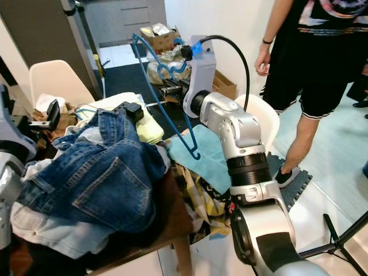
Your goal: Hang hanger
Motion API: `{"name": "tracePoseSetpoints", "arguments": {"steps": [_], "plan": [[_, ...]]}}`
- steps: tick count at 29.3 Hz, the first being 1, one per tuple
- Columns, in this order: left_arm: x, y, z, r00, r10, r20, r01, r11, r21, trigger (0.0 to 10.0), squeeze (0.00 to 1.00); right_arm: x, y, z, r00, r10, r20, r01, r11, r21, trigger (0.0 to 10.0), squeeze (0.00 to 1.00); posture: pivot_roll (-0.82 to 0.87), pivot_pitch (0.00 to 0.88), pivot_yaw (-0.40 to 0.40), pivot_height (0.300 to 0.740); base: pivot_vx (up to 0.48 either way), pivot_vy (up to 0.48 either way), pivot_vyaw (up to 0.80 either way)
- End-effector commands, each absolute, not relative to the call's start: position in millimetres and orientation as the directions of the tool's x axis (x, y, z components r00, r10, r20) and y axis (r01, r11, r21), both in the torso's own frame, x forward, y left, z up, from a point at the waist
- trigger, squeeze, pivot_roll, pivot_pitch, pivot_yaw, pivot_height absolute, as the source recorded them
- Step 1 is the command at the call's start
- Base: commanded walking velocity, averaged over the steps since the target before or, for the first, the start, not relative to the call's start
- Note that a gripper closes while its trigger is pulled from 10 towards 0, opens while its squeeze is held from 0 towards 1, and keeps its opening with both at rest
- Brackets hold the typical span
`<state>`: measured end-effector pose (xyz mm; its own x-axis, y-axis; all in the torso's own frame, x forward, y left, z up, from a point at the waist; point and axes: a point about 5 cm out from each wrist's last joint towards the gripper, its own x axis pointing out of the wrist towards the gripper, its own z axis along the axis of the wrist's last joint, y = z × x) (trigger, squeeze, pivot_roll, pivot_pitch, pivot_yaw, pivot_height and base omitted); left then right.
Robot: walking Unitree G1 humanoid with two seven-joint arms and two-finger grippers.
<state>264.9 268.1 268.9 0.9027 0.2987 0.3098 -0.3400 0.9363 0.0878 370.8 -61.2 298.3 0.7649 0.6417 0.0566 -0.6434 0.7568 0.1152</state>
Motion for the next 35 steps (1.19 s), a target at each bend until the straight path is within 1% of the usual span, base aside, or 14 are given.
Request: {"name": "tracePoseSetpoints", "arguments": {"steps": [1,17,24,27,30,31,35], "plan": [[264.2,274.5,272.9,0.892,0.316,0.324,-0.363,0.927,0.096,10.0,0.00,370.0,-58.7,298.8,0.759,0.648,0.053,-0.650,0.752,0.108,10.0,0.00,0.00,0.017,0.029,0.740,0.000,0.461,0.00],[264.2,273.1,286.9,0.882,0.299,0.365,-0.356,0.929,0.101,10.0,0.00,371.4,-60.9,300.8,0.767,0.638,0.065,-0.641,0.760,0.111,10.0,0.00,0.01,0.021,0.027,0.740,0.000,0.461,0.00],[264.9,258.7,305.8,0.872,0.248,0.421,-0.343,0.925,0.165,10.0,0.00,373.4,-65.6,302.7,0.780,0.621,0.081,-0.626,0.771,0.119,10.0,0.00,0.01,0.022,0.031,0.740,0.000,0.437,0.00],[260.8,254.9,311.1,0.852,0.281,0.442,-0.402,0.892,0.207,10.0,0.00,374.6,-68.4,302.4,0.786,0.613,0.082,-0.619,0.777,0.118,10.0,0.00,0.01,0.024,0.031,0.740,0.000,0.102,0.00],[260.3,253.7,309.1,0.853,0.290,0.435,-0.406,0.891,0.202,10.0,0.00,375.0,-68.8,302.5,0.787,0.611,0.083,-0.617,0.778,0.117,10.0,0.00,0.02,0.023,0.028,0.740,0.000,0.000,0.00],[261.4,251.7,301.6,0.867,0.295,0.402,-0.399,0.894,0.204,10.0,0.00,375.2,-68.6,302.8,0.787,0.611,0.085,-0.617,0.778,0.116,10.0,0.00,0.02,0.022,0.028,0.740,0.000,0.000,0.00],[263.3,246.2,289.2,0.889,0.292,0.353,-0.373,0.909,0.188,10.0,0.00,374.9,-67.2,303.9,0.783,0.615,0.090,-0.622,0.775,0.114,10.0,0.00,0.02,0.021,0.028,0.740,0.000,0.000,0.00]]}}
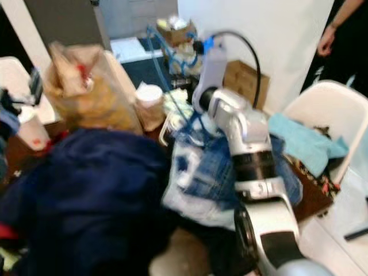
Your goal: Hang hanger
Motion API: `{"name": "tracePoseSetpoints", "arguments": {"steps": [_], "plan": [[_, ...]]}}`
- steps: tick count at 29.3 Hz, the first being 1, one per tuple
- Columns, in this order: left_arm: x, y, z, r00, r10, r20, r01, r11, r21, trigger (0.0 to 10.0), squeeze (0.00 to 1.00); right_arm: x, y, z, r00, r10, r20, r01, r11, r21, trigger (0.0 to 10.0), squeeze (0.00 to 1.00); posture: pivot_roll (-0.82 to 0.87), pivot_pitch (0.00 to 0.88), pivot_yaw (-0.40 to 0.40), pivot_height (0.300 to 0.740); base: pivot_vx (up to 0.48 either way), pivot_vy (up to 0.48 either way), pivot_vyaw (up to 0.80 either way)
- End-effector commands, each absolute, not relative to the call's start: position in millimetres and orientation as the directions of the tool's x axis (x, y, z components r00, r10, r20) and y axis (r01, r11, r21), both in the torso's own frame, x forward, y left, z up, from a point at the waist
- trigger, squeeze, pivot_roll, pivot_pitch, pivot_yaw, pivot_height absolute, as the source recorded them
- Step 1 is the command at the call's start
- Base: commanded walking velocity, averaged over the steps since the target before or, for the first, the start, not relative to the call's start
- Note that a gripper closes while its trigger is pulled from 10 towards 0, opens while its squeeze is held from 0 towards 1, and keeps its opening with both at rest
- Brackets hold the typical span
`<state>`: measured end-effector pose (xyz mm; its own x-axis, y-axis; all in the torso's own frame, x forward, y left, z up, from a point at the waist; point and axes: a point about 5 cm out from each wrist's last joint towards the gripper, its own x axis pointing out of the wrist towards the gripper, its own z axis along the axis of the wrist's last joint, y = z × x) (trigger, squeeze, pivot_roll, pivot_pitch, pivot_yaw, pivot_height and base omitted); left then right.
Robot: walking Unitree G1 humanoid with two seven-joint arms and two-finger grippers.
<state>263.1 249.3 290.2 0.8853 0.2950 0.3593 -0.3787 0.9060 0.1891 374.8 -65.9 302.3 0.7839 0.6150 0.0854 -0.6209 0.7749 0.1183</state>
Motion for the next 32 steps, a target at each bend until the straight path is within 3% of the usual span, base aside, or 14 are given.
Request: {"name": "tracePoseSetpoints", "arguments": {"steps": [1,5,14,32], "plan": [[264.5,242.7,286.0,0.897,0.282,0.340,-0.357,0.915,0.185,10.0,0.00,374.7,-66.5,304.4,0.781,0.617,0.092,-0.624,0.773,0.113,10.0,0.00,0.02,0.021,0.028,0.740,0.000,0.000,0.00],[266.1,235.6,284.2,0.913,0.242,0.328,-0.316,0.928,0.195,10.0,0.00,374.3,-66.1,304.4,0.780,0.619,0.093,-0.626,0.772,0.112,10.0,0.00,0.02,0.021,0.028,0.740,0.000,0.000,0.00],[267.3,227.2,276.0,0.938,0.212,0.275,-0.269,0.944,0.189,10.0,0.00,373.9,-64.6,304.6,0.773,0.628,0.092,-0.635,0.766,0.105,10.0,0.00,0.02,0.019,0.027,0.740,0.000,-0.454,0.00],[253.9,239.5,261.6,0.898,0.405,0.174,-0.434,0.879,0.195,10.0,0.00,375.3,-64.5,306.7,0.756,0.650,0.081,-0.654,0.753,0.074,10.0,0.00,0.03,0.026,0.018,0.740,-0.061,0.000,0.00]]}}
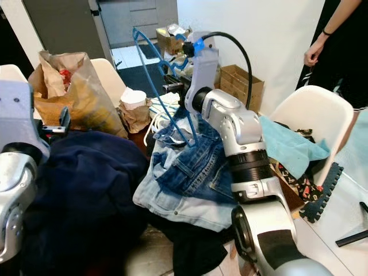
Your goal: Hang hanger
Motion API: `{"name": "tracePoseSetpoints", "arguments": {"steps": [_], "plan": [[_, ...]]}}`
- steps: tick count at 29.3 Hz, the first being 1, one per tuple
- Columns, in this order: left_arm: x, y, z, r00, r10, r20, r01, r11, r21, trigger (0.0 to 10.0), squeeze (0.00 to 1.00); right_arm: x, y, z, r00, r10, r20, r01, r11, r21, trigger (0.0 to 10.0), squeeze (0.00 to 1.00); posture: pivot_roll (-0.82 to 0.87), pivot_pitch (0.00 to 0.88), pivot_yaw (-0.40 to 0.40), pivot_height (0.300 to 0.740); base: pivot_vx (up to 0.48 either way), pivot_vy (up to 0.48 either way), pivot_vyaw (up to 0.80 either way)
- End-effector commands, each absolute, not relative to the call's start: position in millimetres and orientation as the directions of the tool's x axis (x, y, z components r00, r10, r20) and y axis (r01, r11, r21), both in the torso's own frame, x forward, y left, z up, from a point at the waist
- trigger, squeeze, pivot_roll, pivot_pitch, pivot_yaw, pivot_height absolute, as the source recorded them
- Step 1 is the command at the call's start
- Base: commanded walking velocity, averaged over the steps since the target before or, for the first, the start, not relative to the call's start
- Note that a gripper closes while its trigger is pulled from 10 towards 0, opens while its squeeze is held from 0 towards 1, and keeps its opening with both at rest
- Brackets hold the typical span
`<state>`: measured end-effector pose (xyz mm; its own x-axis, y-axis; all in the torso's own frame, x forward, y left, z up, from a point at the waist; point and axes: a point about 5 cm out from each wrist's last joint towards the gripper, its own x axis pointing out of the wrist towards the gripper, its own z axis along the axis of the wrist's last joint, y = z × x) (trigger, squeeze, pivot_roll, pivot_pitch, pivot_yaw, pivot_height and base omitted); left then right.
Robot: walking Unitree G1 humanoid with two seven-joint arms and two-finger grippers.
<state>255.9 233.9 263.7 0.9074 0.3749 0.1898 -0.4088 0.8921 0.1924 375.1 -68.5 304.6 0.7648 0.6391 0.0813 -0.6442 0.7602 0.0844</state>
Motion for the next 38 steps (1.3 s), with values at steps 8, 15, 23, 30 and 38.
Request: {"name": "tracePoseSetpoints", "arguments": {"steps": [8,15,23,30,38], "plan": [[253.5,246.1,263.7,0.885,0.429,0.179,-0.461,0.862,0.211,10.0,0.00,375.1,-65.0,304.2,0.751,0.656,0.068,-0.660,0.748,0.068,10.0,0.00,0.02,0.030,0.014,0.740,-0.306,0.000,0.00],[252.8,247.6,264.1,0.880,0.443,0.174,-0.472,0.856,0.211,10.0,0.00,375.4,-65.1,304.3,0.750,0.658,0.067,-0.662,0.747,0.064,10.0,0.00,0.02,0.032,0.014,0.740,-0.306,0.000,0.00],[251.8,252.1,259.7,0.880,0.449,0.156,-0.472,0.865,0.172,10.0,0.00,373.0,-62.8,301.5,0.734,0.675,0.068,-0.678,0.734,0.034,10.0,0.00,0.02,0.035,0.012,0.740,-0.243,0.000,0.00],[251.2,258.9,249.7,0.889,0.438,0.133,-0.454,0.881,0.131,10.0,0.00,361.3,-55.2,295.7,0.666,0.741,0.083,-0.740,0.671,-0.047,10.0,0.00,0.02,0.036,0.013,0.740,0.000,0.000,0.79],[257.4,255.1,249.4,0.921,0.349,0.172,-0.367,0.927,0.083,10.0,0.00,360.7,-53.9,293.7,0.672,0.737,0.068,-0.733,0.676,-0.081,10.0,0.00,0.02,0.037,0.015,0.740,0.000,0.000,0.41]]}}
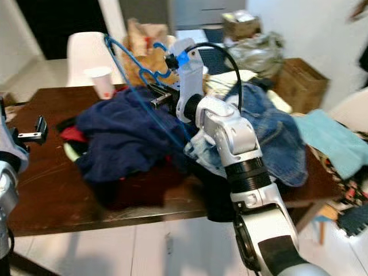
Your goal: Hang hanger
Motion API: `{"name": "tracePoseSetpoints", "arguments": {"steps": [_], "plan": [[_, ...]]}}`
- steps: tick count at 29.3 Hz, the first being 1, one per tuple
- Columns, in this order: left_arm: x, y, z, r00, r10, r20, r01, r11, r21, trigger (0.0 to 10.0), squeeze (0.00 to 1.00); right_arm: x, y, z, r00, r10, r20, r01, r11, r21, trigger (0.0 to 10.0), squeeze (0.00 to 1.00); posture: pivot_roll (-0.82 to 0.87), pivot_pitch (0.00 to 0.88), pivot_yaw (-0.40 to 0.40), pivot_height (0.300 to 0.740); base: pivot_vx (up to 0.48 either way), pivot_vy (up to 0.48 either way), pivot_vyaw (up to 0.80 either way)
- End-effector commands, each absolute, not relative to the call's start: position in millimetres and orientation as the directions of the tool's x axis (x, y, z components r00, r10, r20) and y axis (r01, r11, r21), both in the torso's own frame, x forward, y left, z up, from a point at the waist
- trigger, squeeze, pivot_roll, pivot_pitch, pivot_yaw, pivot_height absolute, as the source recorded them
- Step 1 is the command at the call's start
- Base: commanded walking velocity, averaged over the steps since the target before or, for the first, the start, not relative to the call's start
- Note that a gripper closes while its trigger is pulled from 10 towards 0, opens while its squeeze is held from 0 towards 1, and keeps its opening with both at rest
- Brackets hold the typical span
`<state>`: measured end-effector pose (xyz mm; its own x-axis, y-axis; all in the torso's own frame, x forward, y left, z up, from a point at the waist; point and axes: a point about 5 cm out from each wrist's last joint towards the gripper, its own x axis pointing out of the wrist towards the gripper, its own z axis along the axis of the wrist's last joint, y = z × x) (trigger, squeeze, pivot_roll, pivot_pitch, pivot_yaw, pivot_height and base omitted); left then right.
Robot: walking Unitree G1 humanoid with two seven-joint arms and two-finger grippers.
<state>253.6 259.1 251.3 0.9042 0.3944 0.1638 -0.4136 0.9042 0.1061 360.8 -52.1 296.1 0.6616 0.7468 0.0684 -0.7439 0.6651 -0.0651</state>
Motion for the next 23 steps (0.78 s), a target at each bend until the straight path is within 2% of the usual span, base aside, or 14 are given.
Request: {"name": "tracePoseSetpoints", "arguments": {"steps": [1,2,3,5,9,13,17,23], "plan": [[257.4,255.1,249.4,0.921,0.349,0.172,-0.367,0.927,0.083,10.0,0.00,360.7,-53.9,293.7,0.672,0.737,0.068,-0.733,0.676,-0.081,10.0,0.00,0.02,0.037,0.015,0.740,0.000,0.000,0.00],[260.4,250.8,250.6,0.936,0.291,0.197,-0.311,0.947,0.077,10.0,0.00,361.1,-53.8,293.2,0.679,0.731,0.065,-0.727,0.682,-0.084,10.0,0.00,0.02,0.037,0.014,0.740,0.000,0.000,0.00],[260.4,250.8,250.6,0.936,0.291,0.197,-0.311,0.947,0.077,10.0,0.00,361.1,-53.8,293.2,0.679,0.731,0.065,-0.727,0.682,-0.084,10.0,0.00,0.02,0.037,0.014,0.740,0.000,0.000,0.00],[266.6,239.7,251.1,0.958,0.162,0.239,-0.184,0.980,0.072,10.0,0.00,361.5,-52.9,293.4,0.684,0.726,0.066,-0.721,0.687,-0.084,10.0,0.00,0.01,0.035,0.014,0.740,0.000,0.000,0.00],[272.2,234.4,246.7,0.963,0.106,0.247,-0.124,0.990,0.060,10.0,0.00,361.3,-52.6,293.5,0.685,0.725,0.070,-0.720,0.688,-0.086,10.0,0.00,0.00,0.032,0.014,0.740,0.000,0.000,0.00],[275.8,234.3,241.2,0.965,0.103,0.240,-0.114,0.993,0.033,10.0,0.00,360.9,-52.7,293.2,0.685,0.725,0.071,-0.720,0.689,-0.089,10.0,0.00,0.00,0.031,0.015,0.740,0.000,0.000,0.00],[281.4,245.7,215.7,0.966,0.163,0.200,-0.158,0.987,-0.040,10.0,0.00,360.3,-53.8,293.2,0.689,0.721,0.069,-0.715,0.692,-0.096,10.0,0.00,-0.01,0.032,0.017,0.740,0.000,0.000,0.00],[287.2,257.5,200.7,0.962,0.185,0.203,-0.168,0.981,-0.095,10.0,0.00,359.1,-54.9,294.3,0.691,0.720,0.066,-0.713,0.694,-0.103,10.0,0.00,-0.06,0.045,0.015,0.740,0.000,0.000,0.00]]}}
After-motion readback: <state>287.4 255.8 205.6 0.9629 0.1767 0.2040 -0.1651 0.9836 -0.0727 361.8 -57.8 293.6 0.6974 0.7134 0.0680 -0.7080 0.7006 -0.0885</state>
